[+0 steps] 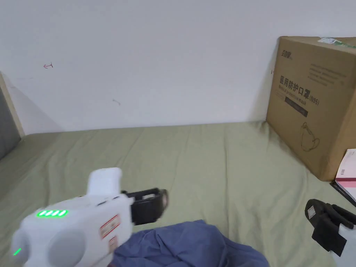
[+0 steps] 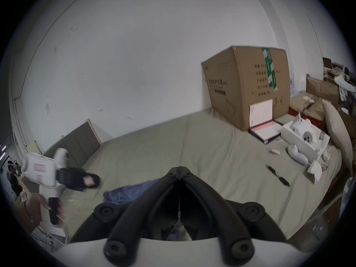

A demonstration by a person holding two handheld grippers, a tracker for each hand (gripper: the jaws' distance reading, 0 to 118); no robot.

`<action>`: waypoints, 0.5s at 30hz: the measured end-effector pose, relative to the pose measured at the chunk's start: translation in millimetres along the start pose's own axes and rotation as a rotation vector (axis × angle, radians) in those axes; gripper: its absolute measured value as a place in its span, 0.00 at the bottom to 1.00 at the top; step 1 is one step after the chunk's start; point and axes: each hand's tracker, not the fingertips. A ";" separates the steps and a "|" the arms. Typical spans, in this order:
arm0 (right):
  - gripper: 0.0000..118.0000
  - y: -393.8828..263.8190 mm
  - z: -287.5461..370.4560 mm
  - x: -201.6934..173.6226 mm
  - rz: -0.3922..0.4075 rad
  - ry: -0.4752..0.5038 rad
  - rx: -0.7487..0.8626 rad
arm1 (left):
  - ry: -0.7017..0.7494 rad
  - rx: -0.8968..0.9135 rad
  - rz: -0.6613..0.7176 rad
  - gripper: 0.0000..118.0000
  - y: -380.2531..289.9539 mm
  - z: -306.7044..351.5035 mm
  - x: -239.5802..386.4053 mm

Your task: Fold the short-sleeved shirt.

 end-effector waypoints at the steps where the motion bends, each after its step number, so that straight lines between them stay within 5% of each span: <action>1: 0.00 -1.6 3.4 -3.7 0.016 -0.001 0.038 | 0.050 0.091 -0.018 0.77 -5.7 20.4 -6.0; 2: 0.00 -3.7 6.3 -7.3 0.030 0.000 0.075 | 0.078 0.152 -0.040 0.74 -13.3 33.7 -12.8; 3: 0.00 -6.5 7.9 -10.2 0.042 -0.001 0.102 | 0.111 0.182 -0.067 0.59 -18.6 45.0 -15.9; 6: 0.00 -16.2 11.5 -23.5 0.110 -0.047 0.184 | 0.294 0.227 -0.113 0.00 -43.8 66.2 -19.3; 15: 0.00 -20.7 6.8 -38.6 0.127 -0.068 0.179 | 0.299 0.216 -0.034 0.00 -63.8 79.1 -25.3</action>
